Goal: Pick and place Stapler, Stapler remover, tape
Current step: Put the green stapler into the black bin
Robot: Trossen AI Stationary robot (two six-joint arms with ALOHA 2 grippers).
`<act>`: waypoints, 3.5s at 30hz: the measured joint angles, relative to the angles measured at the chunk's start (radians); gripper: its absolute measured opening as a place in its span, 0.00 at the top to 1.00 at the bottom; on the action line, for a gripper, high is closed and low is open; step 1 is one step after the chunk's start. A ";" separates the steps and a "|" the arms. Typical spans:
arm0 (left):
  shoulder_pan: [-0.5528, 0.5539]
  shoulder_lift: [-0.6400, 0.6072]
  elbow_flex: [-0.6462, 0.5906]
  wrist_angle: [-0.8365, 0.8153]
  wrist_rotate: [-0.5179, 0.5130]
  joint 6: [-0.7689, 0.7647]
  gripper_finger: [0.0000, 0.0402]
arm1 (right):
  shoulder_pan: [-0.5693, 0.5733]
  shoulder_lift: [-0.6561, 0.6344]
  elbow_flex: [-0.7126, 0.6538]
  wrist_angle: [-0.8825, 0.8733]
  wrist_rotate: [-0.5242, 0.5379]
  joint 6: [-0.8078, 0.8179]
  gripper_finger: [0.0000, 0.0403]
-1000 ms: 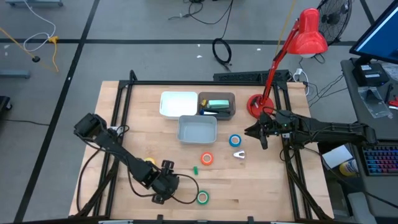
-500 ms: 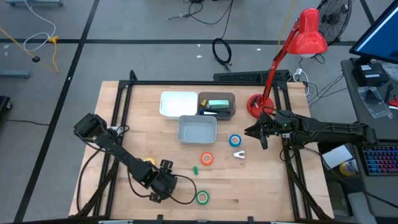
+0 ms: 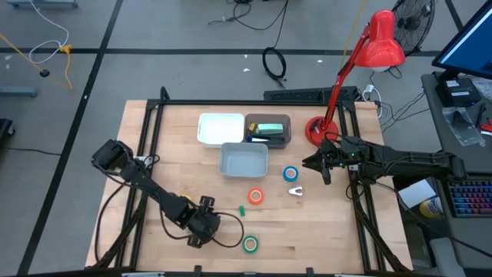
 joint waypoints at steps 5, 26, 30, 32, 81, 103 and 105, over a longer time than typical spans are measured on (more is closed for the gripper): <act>0.005 -0.002 -0.012 0.017 0.012 -0.001 0.60 | 0.000 0.000 0.000 0.000 0.000 0.009 0.82; 0.118 -0.025 0.076 0.049 -0.073 -0.032 0.82 | 0.000 0.000 0.000 0.001 -0.002 0.022 0.82; 0.174 -0.076 0.124 0.018 -0.164 0.014 0.85 | 0.000 0.000 0.000 0.002 -0.003 0.022 0.82; 0.205 -0.111 0.144 0.026 -0.219 0.044 0.85 | 0.000 0.000 0.000 0.002 -0.003 0.022 0.82; 0.989 0.293 0.760 -0.261 -0.003 0.329 0.83 | -0.004 0.001 0.001 0.048 0.081 0.123 0.82; 1.002 0.354 0.759 -0.260 0.015 0.096 0.83 | -0.004 0.001 0.000 0.053 0.081 0.120 0.82; 1.003 0.355 0.756 -0.259 -0.001 0.095 0.83 | -0.004 0.001 0.000 0.054 0.080 0.127 0.82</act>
